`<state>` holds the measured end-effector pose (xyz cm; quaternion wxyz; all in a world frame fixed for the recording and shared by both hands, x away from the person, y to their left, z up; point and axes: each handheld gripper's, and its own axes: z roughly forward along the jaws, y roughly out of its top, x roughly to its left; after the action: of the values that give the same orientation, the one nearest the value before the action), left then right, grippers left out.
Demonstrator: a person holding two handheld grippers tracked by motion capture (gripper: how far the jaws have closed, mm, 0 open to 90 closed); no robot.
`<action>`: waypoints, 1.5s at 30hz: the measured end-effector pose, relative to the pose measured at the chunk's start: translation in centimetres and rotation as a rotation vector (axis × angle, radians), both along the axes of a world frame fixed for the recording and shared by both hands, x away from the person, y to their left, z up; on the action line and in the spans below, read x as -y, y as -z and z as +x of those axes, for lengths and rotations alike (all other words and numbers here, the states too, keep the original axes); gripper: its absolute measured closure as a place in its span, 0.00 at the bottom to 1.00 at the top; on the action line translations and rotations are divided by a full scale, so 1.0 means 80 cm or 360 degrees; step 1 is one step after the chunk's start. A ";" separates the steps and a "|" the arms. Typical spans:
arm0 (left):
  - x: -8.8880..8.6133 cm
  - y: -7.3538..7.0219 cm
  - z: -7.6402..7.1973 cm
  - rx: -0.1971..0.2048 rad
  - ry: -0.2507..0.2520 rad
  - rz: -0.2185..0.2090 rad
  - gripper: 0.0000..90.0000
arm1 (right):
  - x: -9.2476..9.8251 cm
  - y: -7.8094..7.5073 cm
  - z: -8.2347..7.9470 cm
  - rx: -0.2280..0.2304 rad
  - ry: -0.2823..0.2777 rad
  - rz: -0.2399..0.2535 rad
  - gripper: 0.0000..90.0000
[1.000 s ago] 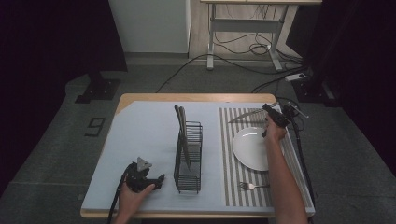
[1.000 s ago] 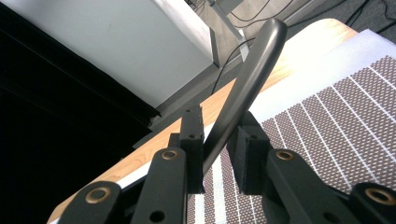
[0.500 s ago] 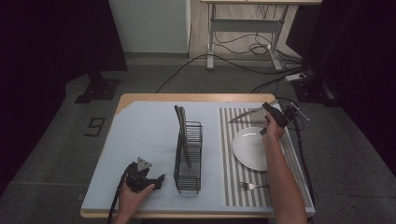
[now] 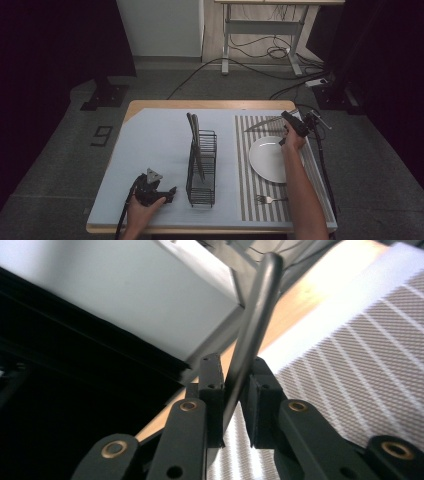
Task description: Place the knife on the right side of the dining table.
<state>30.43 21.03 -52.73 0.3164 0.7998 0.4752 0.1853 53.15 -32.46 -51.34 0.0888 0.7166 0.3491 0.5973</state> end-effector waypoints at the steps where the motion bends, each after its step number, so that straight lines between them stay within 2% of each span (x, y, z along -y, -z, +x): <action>1: 0.000 0.000 0.000 0.0000 0.0000 0.0000 0.12 | 0.001 0.001 0.000 -0.0021 0.0009 -0.0014 0.88; 8: 0.000 0.000 0.000 0.0000 0.0000 0.0000 0.12 | 0.003 0.008 0.002 -0.0134 0.0053 -0.0072 0.85; 22: 0.000 0.000 0.000 0.0000 0.0000 0.0001 0.12 | 0.002 0.018 0.003 -0.0278 0.0115 -0.0159 0.79; 32: 0.000 0.000 0.000 0.0000 0.0000 0.0001 0.12 | 0.004 0.023 0.004 -0.0379 0.0119 -0.0166 0.76; 36: 0.000 0.000 0.000 0.0000 0.0000 0.0001 0.12 | 0.006 0.026 0.005 -0.0441 0.0113 -0.0166 0.74; 45: 0.000 0.000 0.000 0.0000 0.0000 0.0001 0.12 | 0.007 0.026 0.005 -0.0480 0.0118 -0.0149 0.74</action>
<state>30.43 21.02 -52.73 0.3161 0.8000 0.4751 0.1854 53.55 -33.03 -53.43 0.0908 0.8055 0.3593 0.4624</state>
